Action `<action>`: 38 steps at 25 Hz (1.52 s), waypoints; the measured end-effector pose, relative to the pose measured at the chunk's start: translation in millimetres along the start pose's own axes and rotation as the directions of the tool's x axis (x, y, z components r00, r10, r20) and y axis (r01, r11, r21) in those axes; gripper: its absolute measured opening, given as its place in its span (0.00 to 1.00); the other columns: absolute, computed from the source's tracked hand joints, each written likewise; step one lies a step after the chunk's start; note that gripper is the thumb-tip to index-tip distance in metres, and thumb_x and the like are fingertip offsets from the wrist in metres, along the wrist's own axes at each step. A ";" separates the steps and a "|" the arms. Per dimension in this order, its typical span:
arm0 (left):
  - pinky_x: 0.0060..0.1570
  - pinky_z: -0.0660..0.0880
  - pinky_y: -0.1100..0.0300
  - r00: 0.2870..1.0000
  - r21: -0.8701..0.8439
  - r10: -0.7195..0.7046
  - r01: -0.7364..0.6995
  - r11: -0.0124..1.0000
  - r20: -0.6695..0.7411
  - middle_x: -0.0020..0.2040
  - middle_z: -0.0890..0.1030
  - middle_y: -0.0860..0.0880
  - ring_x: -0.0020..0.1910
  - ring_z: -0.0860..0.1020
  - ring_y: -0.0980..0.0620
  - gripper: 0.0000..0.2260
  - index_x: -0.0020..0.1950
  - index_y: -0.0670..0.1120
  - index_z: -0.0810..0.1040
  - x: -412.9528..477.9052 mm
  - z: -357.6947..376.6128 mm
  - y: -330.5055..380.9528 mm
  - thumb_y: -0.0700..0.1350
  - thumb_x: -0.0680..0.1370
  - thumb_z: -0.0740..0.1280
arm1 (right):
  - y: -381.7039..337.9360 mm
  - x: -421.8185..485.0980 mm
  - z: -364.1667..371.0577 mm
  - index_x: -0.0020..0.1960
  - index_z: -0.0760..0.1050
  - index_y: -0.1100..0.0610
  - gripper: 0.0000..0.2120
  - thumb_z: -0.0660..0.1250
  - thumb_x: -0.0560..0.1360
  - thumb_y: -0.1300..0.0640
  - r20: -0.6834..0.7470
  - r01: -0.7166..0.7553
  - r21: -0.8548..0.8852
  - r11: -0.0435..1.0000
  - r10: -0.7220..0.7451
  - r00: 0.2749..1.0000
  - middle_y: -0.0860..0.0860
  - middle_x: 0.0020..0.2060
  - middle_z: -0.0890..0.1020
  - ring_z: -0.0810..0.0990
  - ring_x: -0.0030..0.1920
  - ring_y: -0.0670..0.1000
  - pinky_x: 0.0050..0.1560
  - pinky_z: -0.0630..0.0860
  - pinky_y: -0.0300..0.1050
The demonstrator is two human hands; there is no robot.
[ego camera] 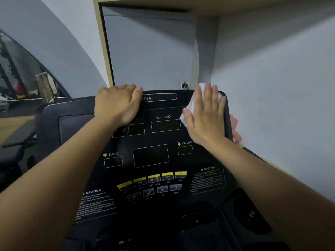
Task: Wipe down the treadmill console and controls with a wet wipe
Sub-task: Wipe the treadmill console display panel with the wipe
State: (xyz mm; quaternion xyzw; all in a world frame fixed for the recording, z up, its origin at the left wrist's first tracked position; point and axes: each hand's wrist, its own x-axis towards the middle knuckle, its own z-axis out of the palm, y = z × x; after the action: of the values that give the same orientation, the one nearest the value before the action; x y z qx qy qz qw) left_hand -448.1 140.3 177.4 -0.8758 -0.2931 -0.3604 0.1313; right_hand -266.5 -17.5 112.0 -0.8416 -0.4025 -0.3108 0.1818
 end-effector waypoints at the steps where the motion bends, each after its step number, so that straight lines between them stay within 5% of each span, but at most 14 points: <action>1: 0.45 0.64 0.52 1.000 -0.001 -0.003 0.003 1.000 0.002 0.39 0.73 0.48 0.40 0.72 0.43 0.20 0.41 0.46 0.70 -0.3 0.3 0.0 0.53 0.84 0.45 | -13.7 4.6 -1.4 0.80 0.42 0.58 0.35 0.40 0.81 0.39 -0.002 0.000 0.009 1.000 0.000 1.000 0.61 0.79 0.45 0.40 0.79 0.61 0.75 0.44 0.66; 9: 0.43 0.61 0.54 0.998 -0.002 0.029 -0.029 1.000 -0.050 0.35 0.71 0.47 0.35 0.70 0.44 0.20 0.38 0.45 0.68 -2.8 -0.9 2.8 0.50 0.84 0.47 | -27.0 -85.7 16.0 0.80 0.42 0.58 0.37 0.45 0.81 0.37 0.107 0.272 0.012 0.962 -0.272 0.956 0.58 0.79 0.40 0.37 0.78 0.58 0.77 0.44 0.62; 14: 0.42 0.63 0.53 0.996 0.000 0.042 -0.042 0.999 -0.082 0.34 0.72 0.46 0.35 0.70 0.42 0.21 0.37 0.43 0.69 -3.2 1.2 3.2 0.50 0.84 0.47 | 5.2 -50.0 14.4 0.80 0.43 0.60 0.36 0.45 0.81 0.38 0.002 -0.047 0.031 0.998 0.047 0.999 0.59 0.79 0.44 0.41 0.79 0.59 0.77 0.44 0.60; 16: 0.43 0.63 0.53 0.995 -0.009 0.040 -0.041 0.999 -0.089 0.35 0.74 0.45 0.36 0.71 0.42 0.22 0.38 0.43 0.70 -3.0 1.9 3.2 0.51 0.84 0.47 | 11.8 -11.0 4.9 0.79 0.48 0.59 0.35 0.46 0.81 0.39 -0.030 -0.166 0.098 0.981 0.170 0.985 0.61 0.79 0.49 0.49 0.78 0.62 0.76 0.52 0.60; 19: 0.43 0.63 0.53 0.994 0.009 0.042 -0.041 0.999 -0.102 0.35 0.74 0.45 0.35 0.71 0.42 0.22 0.38 0.43 0.71 -2.8 3.4 1.0 0.52 0.84 0.46 | 21.2 21.4 -1.3 0.77 0.55 0.56 0.29 0.49 0.81 0.41 -0.026 -0.289 0.253 0.923 0.305 0.952 0.58 0.74 0.61 0.67 0.68 0.62 0.59 0.71 0.55; 22: 0.41 0.63 0.53 0.994 0.039 0.049 -0.045 0.998 -0.097 0.34 0.73 0.45 0.34 0.70 0.42 0.23 0.38 0.43 0.70 -3.8 2.2 2.7 0.53 0.83 0.45 | 22.8 0.1 2.1 0.78 0.52 0.56 0.30 0.48 0.82 0.41 -0.079 -0.321 0.246 0.915 0.349 0.934 0.58 0.72 0.65 0.71 0.64 0.59 0.54 0.74 0.50; 27: 0.45 0.63 0.50 0.999 0.031 -0.002 0.003 1.000 -0.046 0.37 0.71 0.44 0.38 0.69 0.42 0.23 0.39 0.42 0.71 -4.4 -2.7 9.3 0.54 0.82 0.46 | 25.5 -86.9 21.3 0.80 0.44 0.60 0.35 0.43 0.81 0.39 0.021 -0.359 0.196 0.912 0.363 0.932 0.62 0.76 0.58 0.65 0.70 0.62 0.66 0.68 0.57; 34: 0.48 0.68 0.47 0.998 0.034 0.017 -0.014 0.999 -0.066 0.37 0.71 0.39 0.41 0.75 0.35 0.23 0.43 0.40 0.73 -8.8 -9.1 12.2 0.54 0.82 0.47 | 20.1 -190.0 26.1 0.79 0.35 0.53 0.34 0.39 0.79 0.37 0.317 -0.361 0.116 0.925 0.310 0.897 0.60 0.78 0.38 0.39 0.78 0.63 0.74 0.47 0.69; 38: 0.47 0.67 0.47 0.997 0.026 0.010 -0.008 1.000 -0.082 0.35 0.70 0.39 0.37 0.71 0.38 0.23 0.41 0.39 0.72 -10.7 -10.5 13.5 0.53 0.82 0.47 | 36.1 -202.6 17.2 0.79 0.40 0.49 0.31 0.40 0.79 0.40 0.331 -0.358 0.264 0.896 0.264 0.906 0.53 0.79 0.43 0.42 0.79 0.58 0.75 0.51 0.67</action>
State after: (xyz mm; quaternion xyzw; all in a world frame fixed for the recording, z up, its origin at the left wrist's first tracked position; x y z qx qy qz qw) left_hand -451.8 120.5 177.0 -0.8597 -0.2880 -0.3919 0.1559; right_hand -329.3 -144.4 -38.3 -0.8910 -0.3280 -0.0828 0.3029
